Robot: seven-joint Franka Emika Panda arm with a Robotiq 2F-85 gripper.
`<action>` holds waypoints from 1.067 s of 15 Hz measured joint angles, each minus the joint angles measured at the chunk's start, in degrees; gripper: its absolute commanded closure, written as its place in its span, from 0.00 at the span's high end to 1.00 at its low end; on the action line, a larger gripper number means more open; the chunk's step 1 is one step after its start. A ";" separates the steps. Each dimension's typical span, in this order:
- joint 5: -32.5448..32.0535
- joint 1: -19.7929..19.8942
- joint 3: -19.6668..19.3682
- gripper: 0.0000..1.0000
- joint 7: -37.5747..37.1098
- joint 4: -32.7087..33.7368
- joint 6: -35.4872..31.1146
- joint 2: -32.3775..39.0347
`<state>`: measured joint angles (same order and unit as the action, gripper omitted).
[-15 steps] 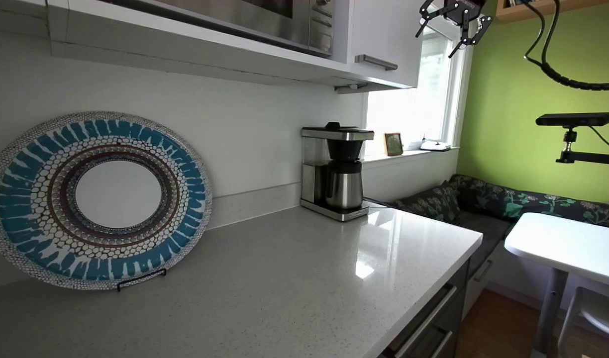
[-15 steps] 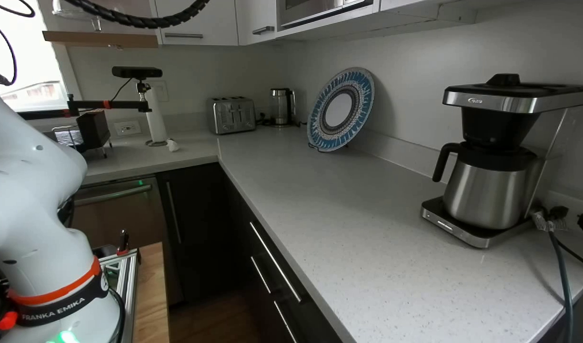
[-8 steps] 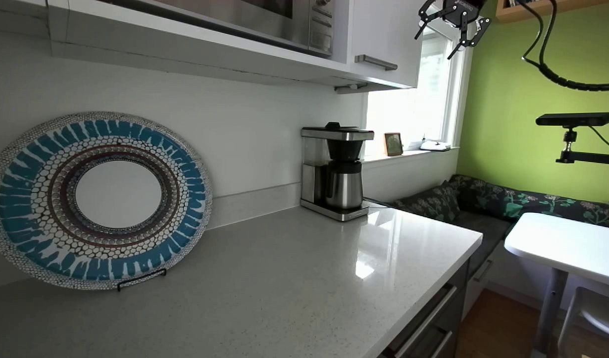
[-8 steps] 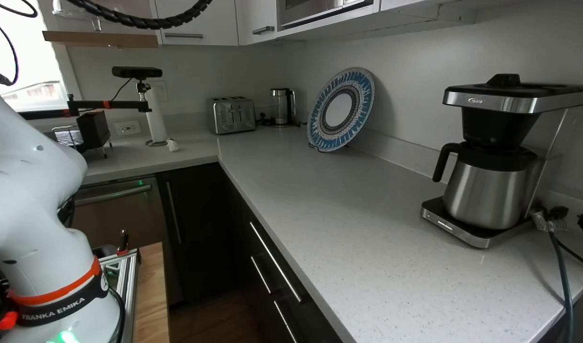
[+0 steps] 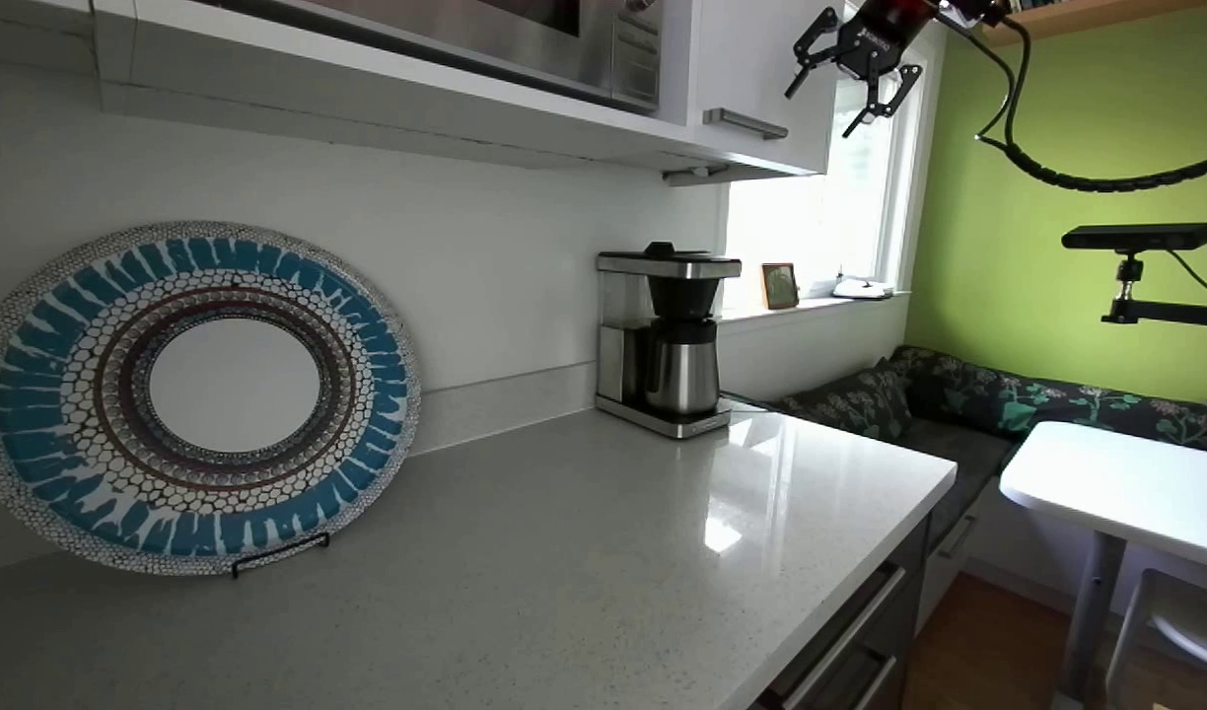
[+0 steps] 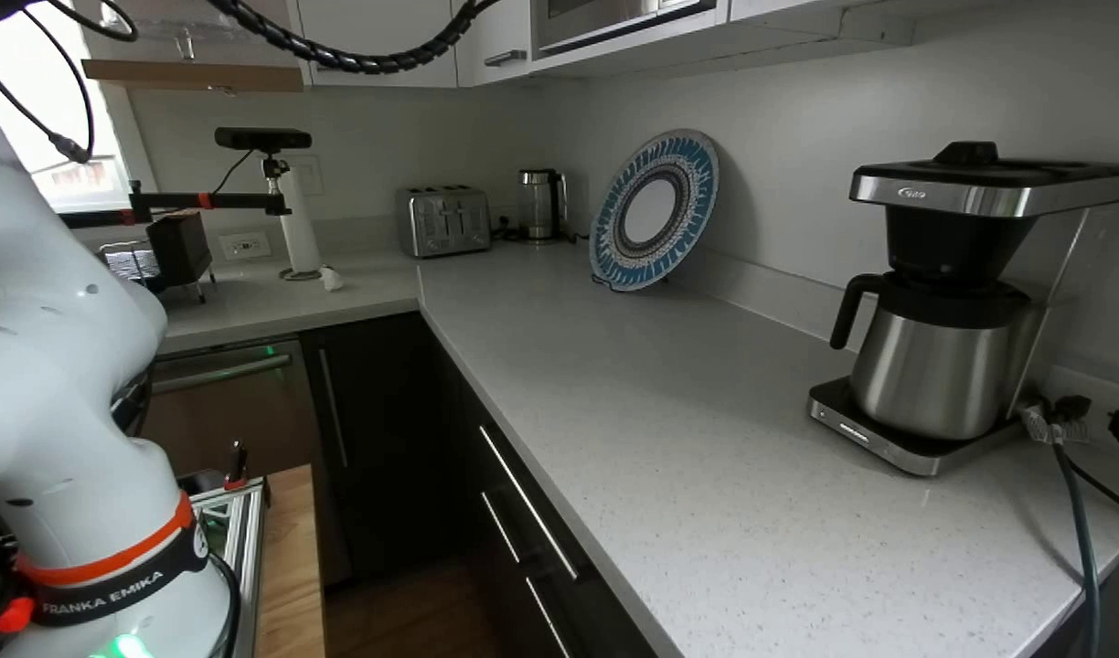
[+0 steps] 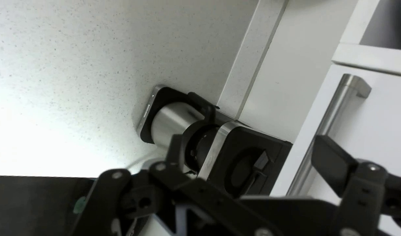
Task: Open the top right cupboard door
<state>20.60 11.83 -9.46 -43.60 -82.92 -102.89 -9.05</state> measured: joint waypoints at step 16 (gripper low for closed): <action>1.92 -0.64 1.88 1.00 -4.82 5.06 -3.69 5.91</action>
<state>22.52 11.18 -7.58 -48.42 -77.87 -106.58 -3.14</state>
